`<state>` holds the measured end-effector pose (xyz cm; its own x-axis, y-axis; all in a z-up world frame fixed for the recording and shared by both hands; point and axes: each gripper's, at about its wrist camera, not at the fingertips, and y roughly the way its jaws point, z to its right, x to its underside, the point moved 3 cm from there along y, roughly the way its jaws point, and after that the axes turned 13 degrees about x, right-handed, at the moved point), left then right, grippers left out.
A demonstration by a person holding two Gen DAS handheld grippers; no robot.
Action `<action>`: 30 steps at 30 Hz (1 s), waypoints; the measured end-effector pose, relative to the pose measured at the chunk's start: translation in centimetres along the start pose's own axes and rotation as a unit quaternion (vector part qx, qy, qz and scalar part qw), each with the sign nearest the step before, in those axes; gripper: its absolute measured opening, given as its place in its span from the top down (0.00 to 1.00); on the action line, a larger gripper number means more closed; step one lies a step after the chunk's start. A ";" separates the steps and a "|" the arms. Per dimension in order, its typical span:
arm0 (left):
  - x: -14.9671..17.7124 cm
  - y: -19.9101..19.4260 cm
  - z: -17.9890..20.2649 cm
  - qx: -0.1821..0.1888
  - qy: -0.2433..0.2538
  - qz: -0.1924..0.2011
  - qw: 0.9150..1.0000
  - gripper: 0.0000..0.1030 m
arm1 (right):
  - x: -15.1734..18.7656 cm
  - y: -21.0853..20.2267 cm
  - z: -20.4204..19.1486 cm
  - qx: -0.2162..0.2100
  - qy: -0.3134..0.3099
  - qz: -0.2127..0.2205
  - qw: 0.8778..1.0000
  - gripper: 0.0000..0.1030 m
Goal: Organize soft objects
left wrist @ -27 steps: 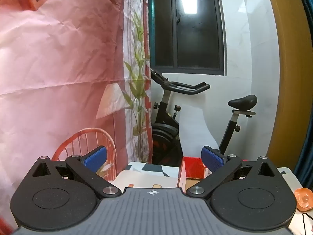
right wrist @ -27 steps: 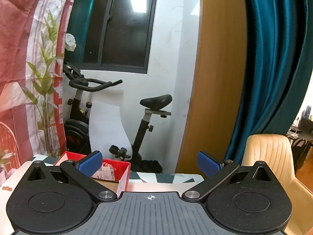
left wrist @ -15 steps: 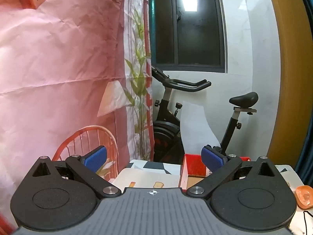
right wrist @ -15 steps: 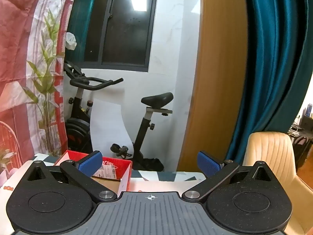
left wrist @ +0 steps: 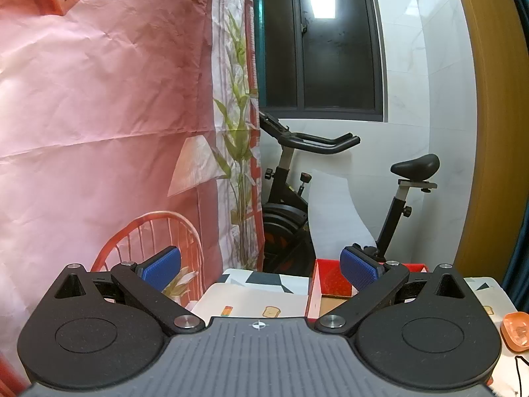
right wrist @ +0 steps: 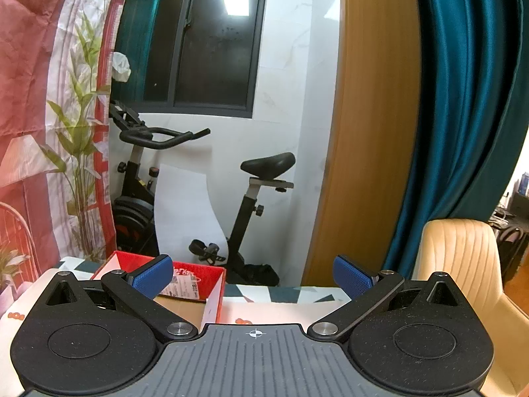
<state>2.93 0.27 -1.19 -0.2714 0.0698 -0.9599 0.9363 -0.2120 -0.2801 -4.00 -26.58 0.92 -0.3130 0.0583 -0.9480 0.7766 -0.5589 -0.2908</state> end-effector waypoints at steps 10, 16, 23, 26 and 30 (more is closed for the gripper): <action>-0.1 -0.1 -0.2 -0.001 0.000 0.000 1.000 0.00 | 0.1 0.0 -0.1 0.000 0.000 0.000 1.000 0.00; -0.1 -0.3 -0.1 0.002 0.002 0.000 1.000 0.00 | 0.1 0.1 0.0 0.000 0.001 -0.001 1.000 0.00; -0.2 -0.3 -0.1 0.004 0.006 0.002 1.000 0.00 | 0.1 0.0 0.0 0.000 0.000 -0.001 1.000 0.00; -0.2 -0.3 0.0 0.004 0.007 0.002 1.000 0.00 | 0.4 -0.1 -0.2 -0.003 0.000 -0.001 1.000 0.00; -0.2 -0.3 0.0 0.003 0.007 0.002 1.000 0.00 | 0.5 -0.3 -0.4 -0.002 -0.001 -0.002 1.000 0.00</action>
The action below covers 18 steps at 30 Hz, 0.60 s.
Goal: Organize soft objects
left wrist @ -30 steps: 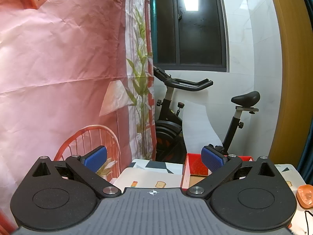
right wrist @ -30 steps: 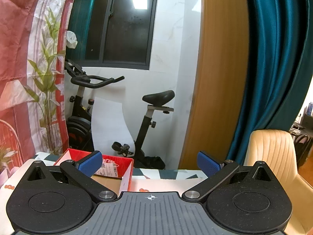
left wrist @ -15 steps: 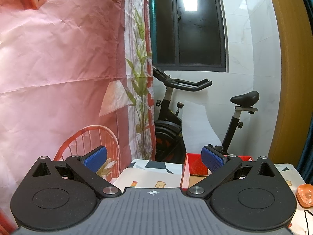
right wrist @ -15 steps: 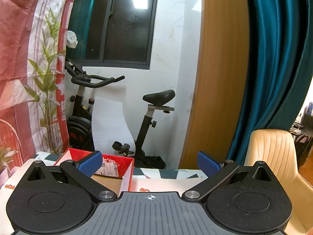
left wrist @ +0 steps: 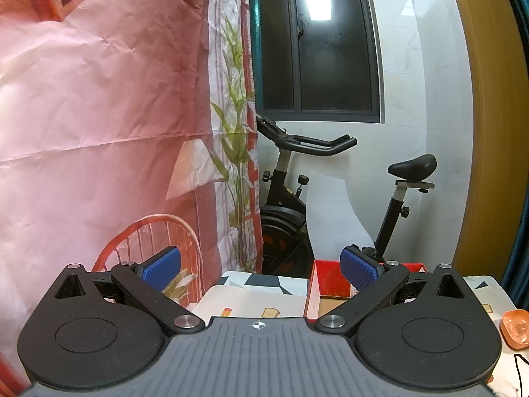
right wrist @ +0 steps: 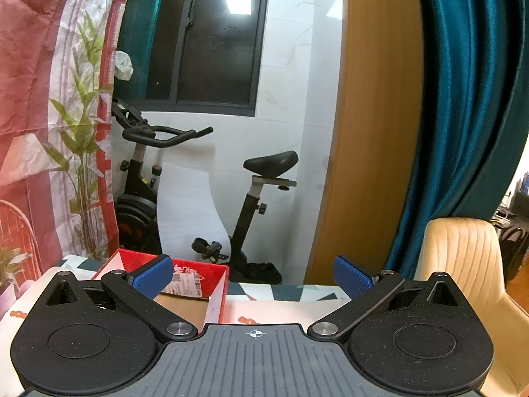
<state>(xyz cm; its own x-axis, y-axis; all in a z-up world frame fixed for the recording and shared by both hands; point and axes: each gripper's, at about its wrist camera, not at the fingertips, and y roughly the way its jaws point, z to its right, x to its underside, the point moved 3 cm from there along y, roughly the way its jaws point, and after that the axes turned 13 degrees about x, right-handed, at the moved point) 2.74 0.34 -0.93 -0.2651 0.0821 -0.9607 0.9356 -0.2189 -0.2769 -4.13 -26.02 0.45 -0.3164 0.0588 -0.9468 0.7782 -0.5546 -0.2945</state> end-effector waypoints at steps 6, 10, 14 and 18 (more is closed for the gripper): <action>0.0 0.0 0.0 0.000 0.000 0.000 1.000 0.00 | 0.0 0.0 0.0 -0.001 0.000 0.000 1.000 0.00; 0.0 0.0 -0.1 0.000 0.000 0.000 1.000 0.00 | 0.0 0.0 0.0 -0.001 0.000 0.000 1.000 0.00; 0.0 0.0 0.0 0.000 0.000 0.000 1.000 0.00 | 0.0 0.0 0.0 -0.001 0.001 -0.001 1.000 0.00; 0.0 0.0 0.0 0.000 0.000 0.000 1.000 0.00 | 0.0 0.0 0.0 -0.001 0.001 -0.001 1.000 0.00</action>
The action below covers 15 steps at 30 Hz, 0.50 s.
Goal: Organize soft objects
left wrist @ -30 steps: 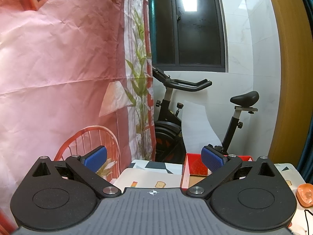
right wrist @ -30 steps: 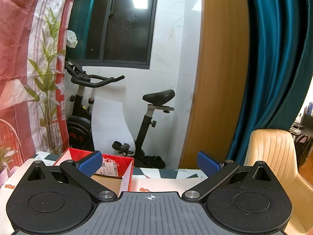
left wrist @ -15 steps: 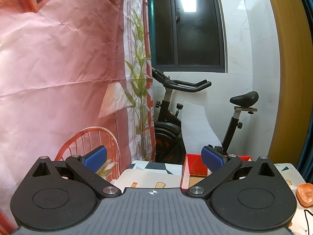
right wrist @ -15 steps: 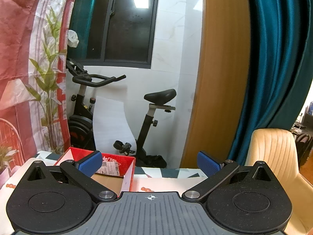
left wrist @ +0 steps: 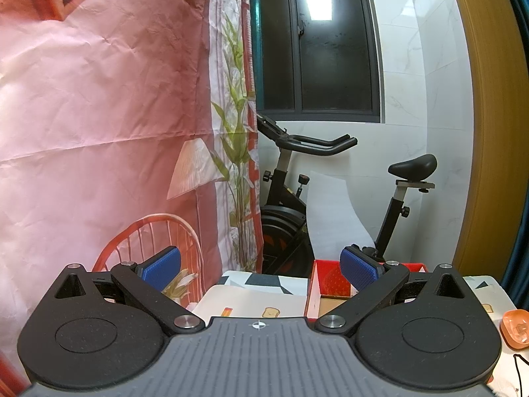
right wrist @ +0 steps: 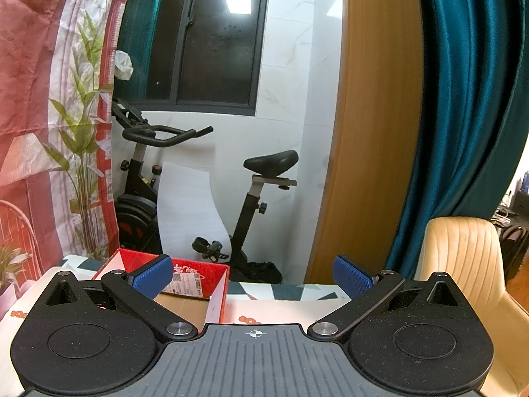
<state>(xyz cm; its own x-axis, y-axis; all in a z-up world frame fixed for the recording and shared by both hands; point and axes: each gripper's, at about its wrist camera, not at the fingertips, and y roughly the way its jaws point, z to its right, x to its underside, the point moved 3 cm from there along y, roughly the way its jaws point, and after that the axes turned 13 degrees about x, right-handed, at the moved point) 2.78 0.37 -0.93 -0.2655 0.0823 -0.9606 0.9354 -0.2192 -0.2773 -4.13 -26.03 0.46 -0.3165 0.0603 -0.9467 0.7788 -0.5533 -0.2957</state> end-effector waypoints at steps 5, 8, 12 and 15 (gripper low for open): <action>0.0 0.0 0.0 0.000 0.000 0.000 1.000 0.00 | 0.0 0.0 -0.1 0.000 0.000 0.000 1.000 0.00; 0.0 0.0 0.0 0.000 0.000 0.000 1.000 0.00 | 0.0 0.0 0.0 0.000 0.001 -0.001 1.000 0.00; 0.2 0.0 0.0 0.001 0.000 -0.002 1.000 0.00 | 0.0 -0.1 -0.2 -0.001 0.002 -0.001 1.000 0.00; 0.4 0.1 -0.2 0.000 0.000 -0.005 1.000 0.00 | 0.0 -0.1 -0.2 -0.004 0.003 -0.001 1.000 0.00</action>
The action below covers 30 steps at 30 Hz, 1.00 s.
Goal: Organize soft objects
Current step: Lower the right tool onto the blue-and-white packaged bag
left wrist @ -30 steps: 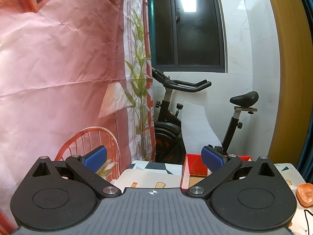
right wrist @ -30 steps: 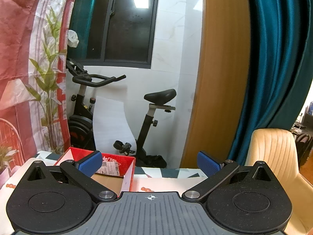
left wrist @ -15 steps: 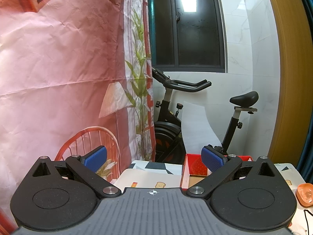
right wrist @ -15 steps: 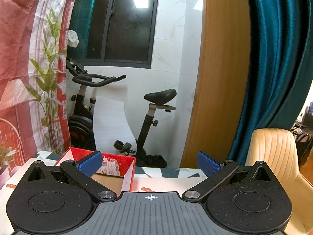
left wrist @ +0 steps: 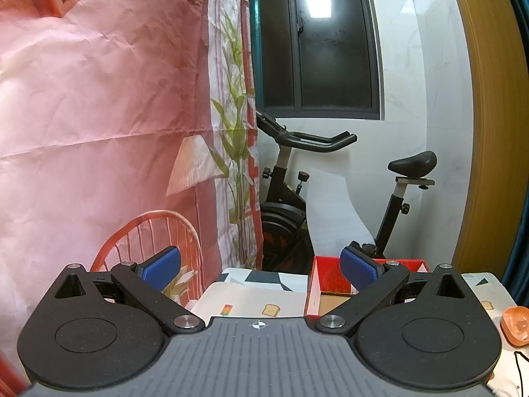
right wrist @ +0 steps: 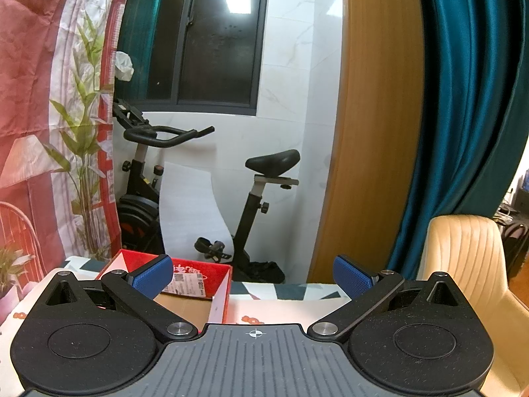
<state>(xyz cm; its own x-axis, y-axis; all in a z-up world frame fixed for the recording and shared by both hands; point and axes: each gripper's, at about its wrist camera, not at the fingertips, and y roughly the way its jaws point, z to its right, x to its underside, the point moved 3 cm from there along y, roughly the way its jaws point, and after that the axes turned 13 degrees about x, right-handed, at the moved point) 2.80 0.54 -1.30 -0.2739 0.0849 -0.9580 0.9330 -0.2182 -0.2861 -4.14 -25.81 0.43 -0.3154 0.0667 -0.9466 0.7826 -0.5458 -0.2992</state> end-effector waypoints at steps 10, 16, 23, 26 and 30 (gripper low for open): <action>1.5 0.7 -0.2 -0.002 0.003 -0.016 1.000 0.00 | 0.9 1.1 -0.7 -0.036 0.011 -0.007 0.999 0.00; 5.0 3.5 -0.6 0.001 -0.006 -0.062 0.998 0.00 | 5.0 4.4 -2.8 -0.053 0.004 -0.046 0.998 0.00; 10.6 8.1 -1.0 0.016 -0.012 -0.141 0.990 0.00 | 11.8 8.4 -6.5 -0.078 -0.012 -0.100 0.992 0.00; 12.6 10.1 -0.7 0.024 -0.016 -0.163 0.986 0.00 | 14.4 9.6 -8.4 -0.100 -0.032 -0.125 0.987 0.00; 15.0 11.9 0.3 0.039 -0.020 -0.170 0.984 0.00 | 17.5 10.3 -10.2 -0.126 -0.050 -0.134 0.982 0.00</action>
<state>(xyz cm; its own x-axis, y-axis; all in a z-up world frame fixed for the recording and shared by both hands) 9.76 -1.07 -19.06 -0.5777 0.1272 -0.8063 0.7658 -0.2575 -0.5893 3.84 -21.75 -20.43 -0.5696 0.0911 -0.8169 0.7680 -0.2950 -0.5684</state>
